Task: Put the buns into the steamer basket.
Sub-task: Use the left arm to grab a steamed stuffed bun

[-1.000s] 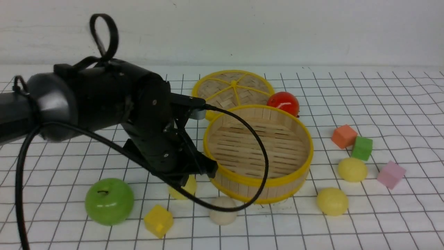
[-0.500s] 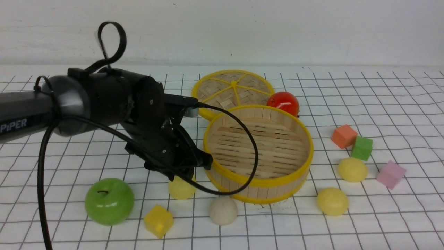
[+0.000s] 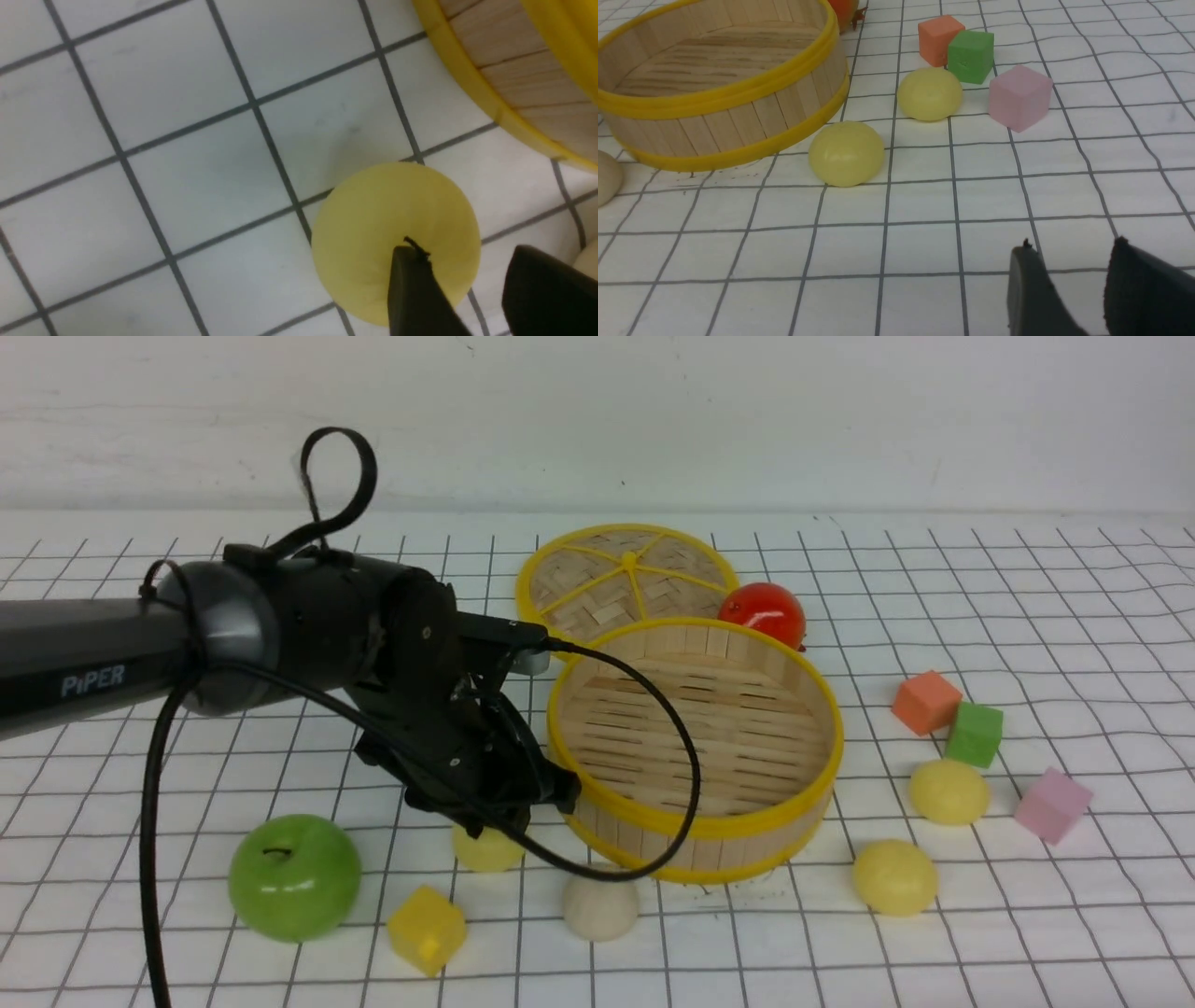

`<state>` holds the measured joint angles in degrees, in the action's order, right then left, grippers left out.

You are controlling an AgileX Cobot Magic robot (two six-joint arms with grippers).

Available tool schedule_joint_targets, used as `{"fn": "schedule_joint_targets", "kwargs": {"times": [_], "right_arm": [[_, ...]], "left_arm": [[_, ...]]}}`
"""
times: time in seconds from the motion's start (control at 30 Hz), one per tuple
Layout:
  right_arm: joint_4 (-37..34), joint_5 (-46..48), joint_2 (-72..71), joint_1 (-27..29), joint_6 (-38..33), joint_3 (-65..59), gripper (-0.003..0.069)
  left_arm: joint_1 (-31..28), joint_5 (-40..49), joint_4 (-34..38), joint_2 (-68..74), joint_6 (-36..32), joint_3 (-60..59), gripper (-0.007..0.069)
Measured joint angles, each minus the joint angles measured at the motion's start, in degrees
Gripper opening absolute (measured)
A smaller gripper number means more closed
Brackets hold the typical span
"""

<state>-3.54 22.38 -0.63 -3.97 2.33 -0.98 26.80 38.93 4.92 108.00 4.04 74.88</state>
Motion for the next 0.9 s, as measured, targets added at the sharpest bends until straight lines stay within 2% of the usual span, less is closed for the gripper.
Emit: {"fn": "schedule_joint_targets", "kwargs": {"times": [0.3,0.73,0.8,0.9], "right_arm": [[0.00,0.00,0.00,0.00,0.00,0.00,0.0239],[0.00,0.00,0.00,0.00,0.00,0.00,0.0239],[0.00,0.00,0.00,0.00,0.00,0.00,0.0239],[0.00,0.00,0.00,0.00,0.00,0.00,0.0239]], "left_arm": [[0.00,1.03,-1.48,-1.77,-0.15,0.00,0.0244],[0.00,-3.74,-4.92,2.89,-0.15,0.00,0.0233],[0.00,-3.90,-4.92,2.89,-0.15,0.06,0.0200],[0.00,-4.17,-4.92,2.89,-0.15,0.19,0.0070]]}}
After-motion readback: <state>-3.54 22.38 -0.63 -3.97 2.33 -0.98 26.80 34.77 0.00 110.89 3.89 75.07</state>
